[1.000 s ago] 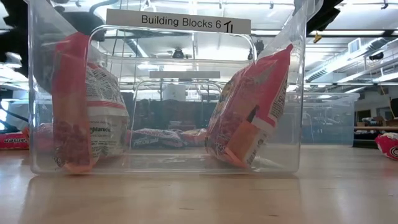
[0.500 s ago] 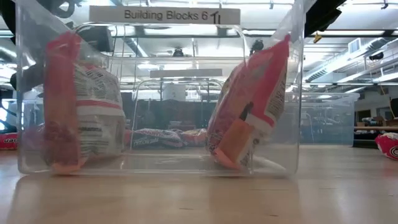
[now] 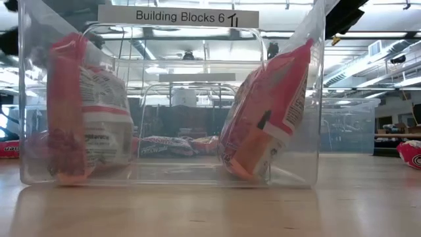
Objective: Sort Maruchan noodles
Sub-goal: Put the orange noodle pack into the bottom left transparent bin
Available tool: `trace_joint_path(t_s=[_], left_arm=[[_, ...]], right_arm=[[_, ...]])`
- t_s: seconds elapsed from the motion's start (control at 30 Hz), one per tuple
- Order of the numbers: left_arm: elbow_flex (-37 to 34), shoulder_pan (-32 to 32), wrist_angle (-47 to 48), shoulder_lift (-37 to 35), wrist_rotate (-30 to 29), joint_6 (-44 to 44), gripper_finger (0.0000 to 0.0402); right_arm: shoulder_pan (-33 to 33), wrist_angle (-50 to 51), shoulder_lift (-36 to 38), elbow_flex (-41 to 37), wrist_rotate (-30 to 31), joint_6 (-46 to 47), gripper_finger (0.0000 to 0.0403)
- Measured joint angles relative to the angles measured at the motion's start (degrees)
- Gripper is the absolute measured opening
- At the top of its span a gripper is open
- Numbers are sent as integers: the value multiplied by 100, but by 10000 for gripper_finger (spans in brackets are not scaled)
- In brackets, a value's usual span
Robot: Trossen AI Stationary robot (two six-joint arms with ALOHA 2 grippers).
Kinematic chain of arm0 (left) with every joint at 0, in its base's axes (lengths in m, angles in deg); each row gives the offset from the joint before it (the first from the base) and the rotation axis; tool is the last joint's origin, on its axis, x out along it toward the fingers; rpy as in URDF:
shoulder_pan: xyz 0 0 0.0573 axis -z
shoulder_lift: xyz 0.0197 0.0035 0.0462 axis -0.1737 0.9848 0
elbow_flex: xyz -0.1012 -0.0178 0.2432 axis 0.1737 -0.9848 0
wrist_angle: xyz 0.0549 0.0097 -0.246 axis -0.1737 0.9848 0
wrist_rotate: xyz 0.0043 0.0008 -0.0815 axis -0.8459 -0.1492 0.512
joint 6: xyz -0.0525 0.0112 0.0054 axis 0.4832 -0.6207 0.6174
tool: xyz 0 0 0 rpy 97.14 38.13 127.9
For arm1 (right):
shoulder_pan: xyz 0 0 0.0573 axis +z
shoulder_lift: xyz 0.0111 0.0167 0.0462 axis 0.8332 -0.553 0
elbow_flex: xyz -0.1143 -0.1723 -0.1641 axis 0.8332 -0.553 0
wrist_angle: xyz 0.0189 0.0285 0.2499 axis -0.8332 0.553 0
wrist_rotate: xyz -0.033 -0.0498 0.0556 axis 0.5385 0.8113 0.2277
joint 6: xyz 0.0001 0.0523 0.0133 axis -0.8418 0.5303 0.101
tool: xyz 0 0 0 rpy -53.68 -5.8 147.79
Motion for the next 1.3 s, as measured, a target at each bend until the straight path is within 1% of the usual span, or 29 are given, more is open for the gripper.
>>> trace_joint_path(t_s=[0.1, 0.27, 0.3, 0.37, 0.5, 0.57, 0.77, 0.9, 0.97, 1.07, 1.13, 1.2, 1.3], left_arm=[[-77, 127, -5, -238, -209, 204, 249], [-643, 624, -263, -377, -856, 680, 249], [-792, 746, -394, -375, -956, 750, 249], [-1071, 936, -952, -341, -1063, 817, 249], [-1616, 1026, -2274, -248, -1110, 654, 255], [-1778, 956, -2665, -131, -1121, 544, 261], [-1933, 601, -2781, 363, -1062, 416, 280], [-1940, 471, -2823, 766, -761, 232, 279], [-1928, 447, -2820, 884, -679, 279, 274], [-1924, 429, -2787, 940, -661, 513, 257], [-1924, 425, -2766, 921, -656, 629, 234], [-1899, 423, -2684, 891, -590, 740, 201], [-1723, 385, -2177, 890, -457, 915, 133]], right_arm=[[48, 25, 0, -1, 0, 7, 137], [152, 40, 0, -1, 81, 46, 137], [171, 45, 0, -1, 97, 47, 137], [191, 51, 0, -1, 105, 47, 137], [185, 51, 0, -1, 113, 48, 137], [187, 51, 0, -1, 114, 46, 137], [176, 51, 0, -1, 113, 201, 137], [185, 64, 0, -1, 89, 355, 137], [186, 68, 0, -1, -15, 416, 137], [186, 72, 0, -1, -39, 433, 137], [185, 84, 0, -1, -39, 433, 137], [187, 84, 0, -1, -42, 433, 137], [185, 88, 0, -1, -44, 434, 137]])
